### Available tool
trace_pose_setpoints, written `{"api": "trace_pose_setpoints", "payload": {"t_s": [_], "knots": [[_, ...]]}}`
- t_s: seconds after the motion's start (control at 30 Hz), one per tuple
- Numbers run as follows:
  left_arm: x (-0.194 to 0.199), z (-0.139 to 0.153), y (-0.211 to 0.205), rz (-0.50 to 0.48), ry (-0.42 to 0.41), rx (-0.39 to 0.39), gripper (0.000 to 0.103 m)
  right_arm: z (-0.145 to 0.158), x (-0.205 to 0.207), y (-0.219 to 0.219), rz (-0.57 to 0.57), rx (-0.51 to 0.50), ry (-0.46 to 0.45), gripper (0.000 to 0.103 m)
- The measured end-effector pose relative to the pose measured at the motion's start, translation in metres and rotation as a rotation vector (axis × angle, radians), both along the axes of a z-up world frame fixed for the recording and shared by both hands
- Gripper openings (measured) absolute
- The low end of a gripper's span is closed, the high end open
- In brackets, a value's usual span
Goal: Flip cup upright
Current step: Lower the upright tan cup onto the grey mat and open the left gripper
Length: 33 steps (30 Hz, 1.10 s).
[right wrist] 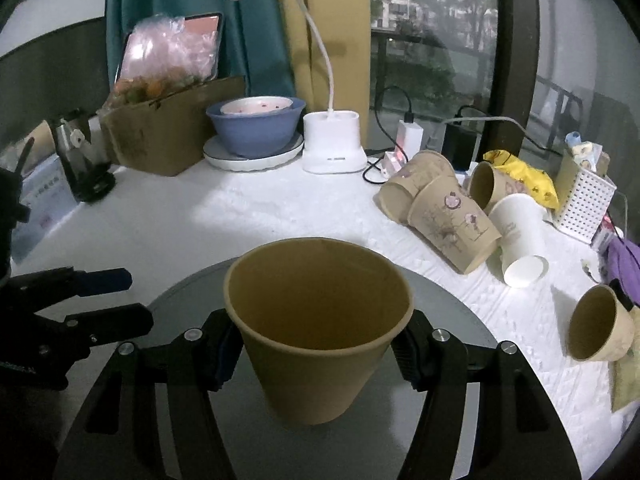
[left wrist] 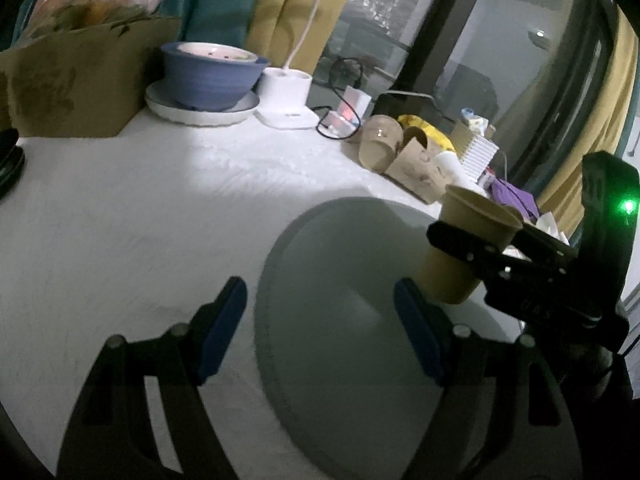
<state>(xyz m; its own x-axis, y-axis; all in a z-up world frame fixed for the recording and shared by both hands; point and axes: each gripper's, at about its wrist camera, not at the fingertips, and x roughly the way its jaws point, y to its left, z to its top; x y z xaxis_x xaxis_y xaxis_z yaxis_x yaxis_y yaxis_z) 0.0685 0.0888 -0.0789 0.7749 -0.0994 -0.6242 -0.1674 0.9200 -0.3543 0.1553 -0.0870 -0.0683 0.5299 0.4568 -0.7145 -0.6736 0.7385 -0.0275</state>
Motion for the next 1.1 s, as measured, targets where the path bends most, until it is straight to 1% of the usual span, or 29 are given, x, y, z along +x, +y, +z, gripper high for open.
{"api": "trace_pose_setpoints", "payload": {"t_s": [0.07,0.2,0.23,0.33,0.37,0.67,0.93,1.1], "knots": [[0.002,0.000,0.001,0.002,-0.003,-0.007,0.077,0.000,-0.001,0.000,-0.011,-0.016,-0.014,0.067],[0.002,0.001,0.001,0.007,-0.007,-0.011,0.077,-0.004,-0.002,-0.001,-0.022,-0.042,0.008,0.067],[0.002,0.002,0.001,0.008,-0.007,-0.009,0.077,-0.005,-0.003,-0.002,-0.025,-0.047,0.011,0.069],[0.001,0.004,-0.002,0.005,-0.011,0.006,0.077,-0.004,-0.008,-0.007,-0.036,-0.037,0.015,0.080],[0.001,0.004,-0.003,0.004,-0.013,0.011,0.077,-0.004,-0.009,-0.008,-0.040,-0.035,0.015,0.081],[-0.007,0.015,-0.021,-0.011,-0.029,0.054,0.078,0.005,-0.028,-0.022,-0.057,-0.015,0.013,0.081],[-0.022,0.033,-0.040,-0.034,-0.077,0.093,0.079,0.018,-0.048,-0.040,-0.087,0.005,0.008,0.081],[-0.035,0.043,-0.053,-0.052,-0.109,0.121,0.079,0.032,-0.065,-0.052,-0.106,0.029,-0.007,0.081]]}}
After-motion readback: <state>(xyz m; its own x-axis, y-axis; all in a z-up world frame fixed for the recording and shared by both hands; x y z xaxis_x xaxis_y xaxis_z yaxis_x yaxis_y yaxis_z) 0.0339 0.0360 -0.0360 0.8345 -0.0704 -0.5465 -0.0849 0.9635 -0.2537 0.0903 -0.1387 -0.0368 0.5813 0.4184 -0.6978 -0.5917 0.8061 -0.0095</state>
